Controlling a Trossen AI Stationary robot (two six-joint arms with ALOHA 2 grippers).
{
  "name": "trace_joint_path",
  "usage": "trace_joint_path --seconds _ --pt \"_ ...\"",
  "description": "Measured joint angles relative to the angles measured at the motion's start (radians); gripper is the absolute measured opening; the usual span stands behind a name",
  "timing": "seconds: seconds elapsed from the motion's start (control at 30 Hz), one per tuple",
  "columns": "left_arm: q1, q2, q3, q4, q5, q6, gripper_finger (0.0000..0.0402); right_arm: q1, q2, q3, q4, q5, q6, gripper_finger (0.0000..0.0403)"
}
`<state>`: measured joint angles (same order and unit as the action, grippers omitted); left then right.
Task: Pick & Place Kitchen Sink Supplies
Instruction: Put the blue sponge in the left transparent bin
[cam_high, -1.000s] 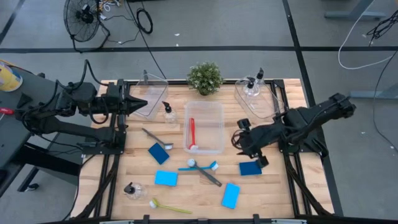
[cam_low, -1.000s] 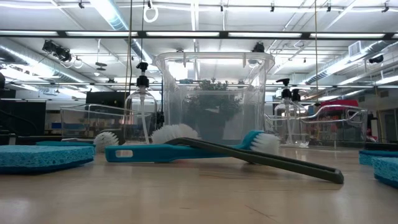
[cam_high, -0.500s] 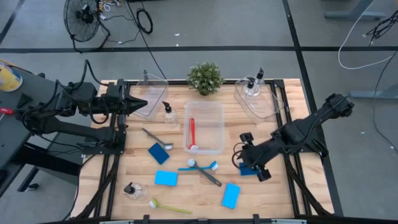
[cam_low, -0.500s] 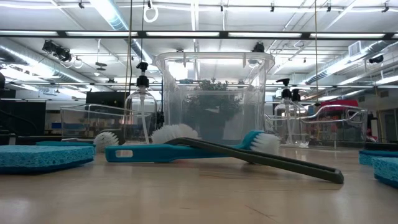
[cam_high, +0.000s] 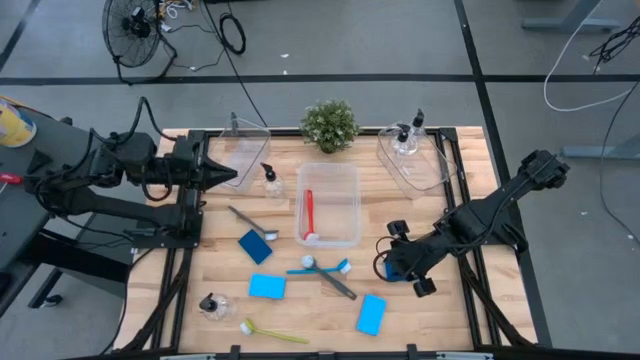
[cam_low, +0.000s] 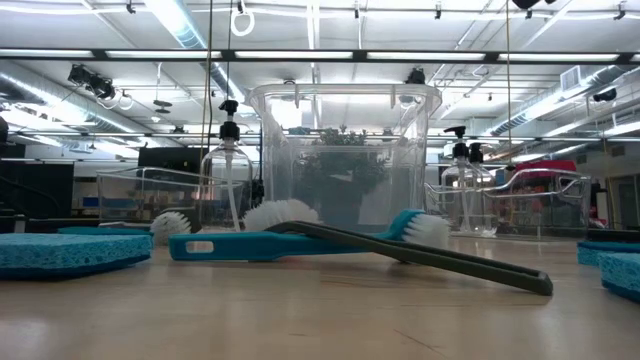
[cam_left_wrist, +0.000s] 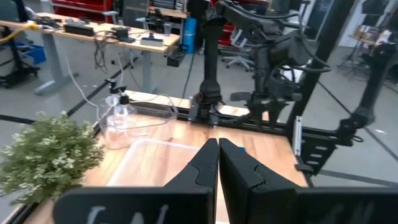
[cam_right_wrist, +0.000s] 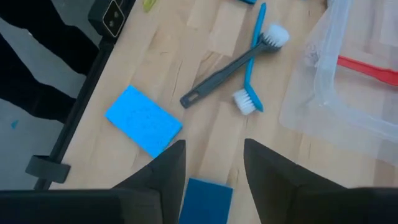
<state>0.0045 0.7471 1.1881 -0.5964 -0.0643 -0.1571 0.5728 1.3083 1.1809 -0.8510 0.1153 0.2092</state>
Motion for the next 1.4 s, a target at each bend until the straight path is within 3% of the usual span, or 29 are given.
trace_joint_path --seconds 0.4,0.8,1.4 --pt "0.0 0.053 0.0 -0.023 0.015 -0.014 0.0016 0.008 0.0 0.0 -0.11 -0.003 0.065 0.0171" --pt "0.0 0.118 0.0 -0.022 0.013 -0.013 0.0016 0.025 -0.001 -0.14 -0.119 -0.055 0.175 0.0243" --pt "0.0 0.13 0.0 -0.019 0.013 -0.012 0.0016 0.024 -0.001 -0.459 0.224 -0.065 0.18 0.0247"
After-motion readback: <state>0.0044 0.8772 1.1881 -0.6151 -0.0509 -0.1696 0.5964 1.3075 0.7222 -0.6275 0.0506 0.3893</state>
